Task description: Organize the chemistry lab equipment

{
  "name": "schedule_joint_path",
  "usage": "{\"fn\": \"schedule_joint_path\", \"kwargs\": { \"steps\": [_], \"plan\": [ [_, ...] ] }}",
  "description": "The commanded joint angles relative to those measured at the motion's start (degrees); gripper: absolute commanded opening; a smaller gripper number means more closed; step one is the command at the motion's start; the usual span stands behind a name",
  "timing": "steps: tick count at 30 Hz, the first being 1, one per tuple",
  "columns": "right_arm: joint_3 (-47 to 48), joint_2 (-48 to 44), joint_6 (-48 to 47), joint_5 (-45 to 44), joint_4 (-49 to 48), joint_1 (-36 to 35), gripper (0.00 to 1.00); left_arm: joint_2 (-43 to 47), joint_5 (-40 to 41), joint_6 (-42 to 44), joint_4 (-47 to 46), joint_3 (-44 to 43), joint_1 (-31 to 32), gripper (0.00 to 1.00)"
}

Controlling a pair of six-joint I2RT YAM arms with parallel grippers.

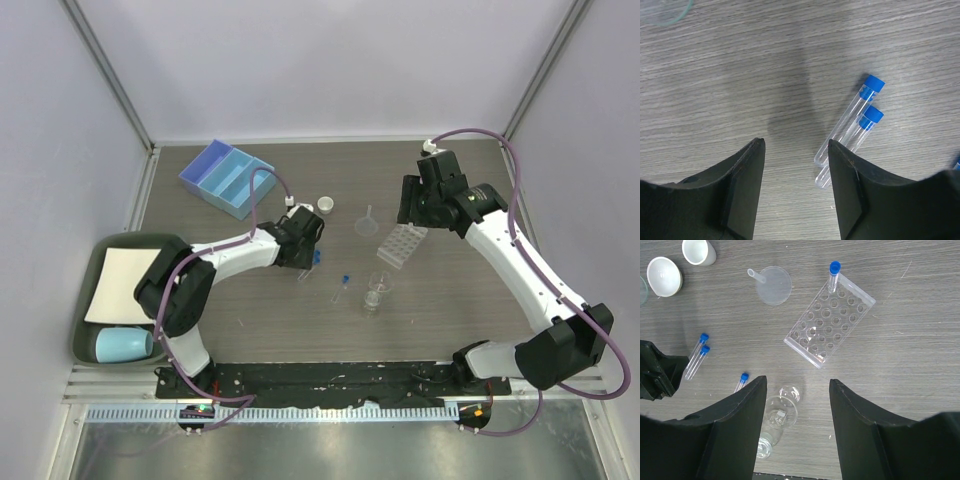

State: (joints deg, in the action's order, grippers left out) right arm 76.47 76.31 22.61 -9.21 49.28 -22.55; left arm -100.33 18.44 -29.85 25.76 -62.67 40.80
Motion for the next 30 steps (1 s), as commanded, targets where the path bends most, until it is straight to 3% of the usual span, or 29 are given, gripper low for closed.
{"fn": "schedule_joint_path", "kwargs": {
  "steps": [1, 30],
  "plan": [
    [-0.26, -1.87, 0.24, 0.33, -2.17, -0.22, 0.59, 1.02, -0.94, -0.83, -2.82, 1.33, -0.01, 0.57],
    [-1.49, -2.92, 0.33, 0.86, -2.69, -0.22, 0.58, 1.72, -3.93, -2.59, -5.28, 5.02, 0.25, 0.5]
  ]
}}
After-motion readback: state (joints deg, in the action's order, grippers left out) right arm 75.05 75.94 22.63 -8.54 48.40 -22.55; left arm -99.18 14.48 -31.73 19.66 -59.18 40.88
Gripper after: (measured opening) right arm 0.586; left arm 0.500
